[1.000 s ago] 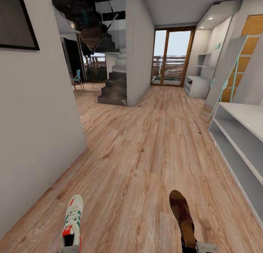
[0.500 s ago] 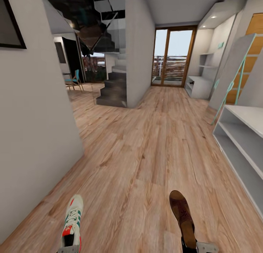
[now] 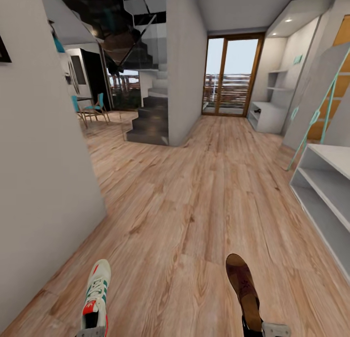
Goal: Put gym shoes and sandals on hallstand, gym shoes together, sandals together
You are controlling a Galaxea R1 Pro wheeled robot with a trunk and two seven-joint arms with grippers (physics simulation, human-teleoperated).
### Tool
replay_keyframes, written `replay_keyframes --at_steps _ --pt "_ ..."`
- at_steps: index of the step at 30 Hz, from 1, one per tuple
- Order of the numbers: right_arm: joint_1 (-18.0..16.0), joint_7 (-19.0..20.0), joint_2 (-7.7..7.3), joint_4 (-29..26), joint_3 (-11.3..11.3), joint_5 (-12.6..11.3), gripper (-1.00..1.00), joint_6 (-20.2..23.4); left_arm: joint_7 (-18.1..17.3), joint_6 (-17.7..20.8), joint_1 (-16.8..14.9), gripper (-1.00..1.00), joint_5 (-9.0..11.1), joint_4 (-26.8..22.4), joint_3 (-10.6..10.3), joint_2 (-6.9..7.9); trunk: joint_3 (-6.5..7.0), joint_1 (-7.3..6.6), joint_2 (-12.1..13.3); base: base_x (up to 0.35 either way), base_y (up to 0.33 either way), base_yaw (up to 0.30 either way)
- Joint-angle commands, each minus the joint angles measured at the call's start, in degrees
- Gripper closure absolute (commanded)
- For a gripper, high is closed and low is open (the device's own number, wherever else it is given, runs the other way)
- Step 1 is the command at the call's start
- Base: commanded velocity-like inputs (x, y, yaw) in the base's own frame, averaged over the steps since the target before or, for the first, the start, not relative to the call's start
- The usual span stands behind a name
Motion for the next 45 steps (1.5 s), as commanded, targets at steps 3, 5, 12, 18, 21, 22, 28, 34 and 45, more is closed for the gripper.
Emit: replay_keyframes --at_steps 3,5,12,18,21,22,28,34,45 --pt "-0.03 -0.23 -0.05 0.00 0.49 -0.41 1.00 -0.12 -0.50 -0.11 -0.04 1.00 -0.20 -0.06 0.50 -0.04 -0.05 0.02 -0.02 0.339 0.000 0.000" --pt "-0.03 -0.23 -0.05 -0.02 0.49 -0.43 1.00 -0.12 -0.50 -0.11 -0.04 1.00 -0.20 -0.06 0.50 -0.07 -0.05 0.02 -0.02 0.339 0.000 0.000" --pt "-0.03 -0.46 0.21 -0.01 0.49 -0.46 1.00 -0.19 -0.50 -0.11 -0.04 1.00 -0.20 1.15 0.52 -0.04 -0.05 0.02 -0.02 0.339 0.000 -0.026" --pt "-0.03 -0.43 0.29 0.00 0.49 -0.46 1.00 -0.20 -0.50 -0.11 -0.04 1.00 -0.20 1.56 0.50 -0.04 -0.05 0.02 -0.02 0.339 0.000 -0.254" --pt "-0.03 -0.42 0.30 0.00 0.49 -0.46 1.00 -0.21 -0.50 -0.13 -0.04 1.00 -0.20 1.60 0.53 -0.04 -0.05 0.02 -0.02 0.339 -0.004 -0.293" --pt "-0.03 -0.41 0.30 0.00 0.49 -0.46 1.00 -0.21 -0.50 -0.14 -0.04 1.00 -0.20 1.60 0.54 -0.04 -0.05 0.02 -0.02 0.339 -0.025 -0.297" --pt "-0.03 -0.40 0.30 0.00 0.49 -0.38 1.00 -0.12 -0.50 -0.14 -0.04 1.00 -0.20 1.61 0.53 0.04 -0.05 0.02 -0.02 0.339 -0.060 -0.299" --pt "-0.03 -0.46 0.30 0.00 0.49 -0.45 1.00 -0.12 -0.53 -0.12 -0.04 1.00 -0.20 1.61 0.50 0.00 -0.05 0.02 -0.02 0.339 -0.073 -0.300" --pt "-0.03 -0.42 0.25 0.00 0.49 -0.46 1.00 -0.12 -0.83 -0.20 -0.04 1.00 -0.35 1.61 0.43 0.13 -0.05 0.02 -0.02 0.339 -0.074 -0.083"
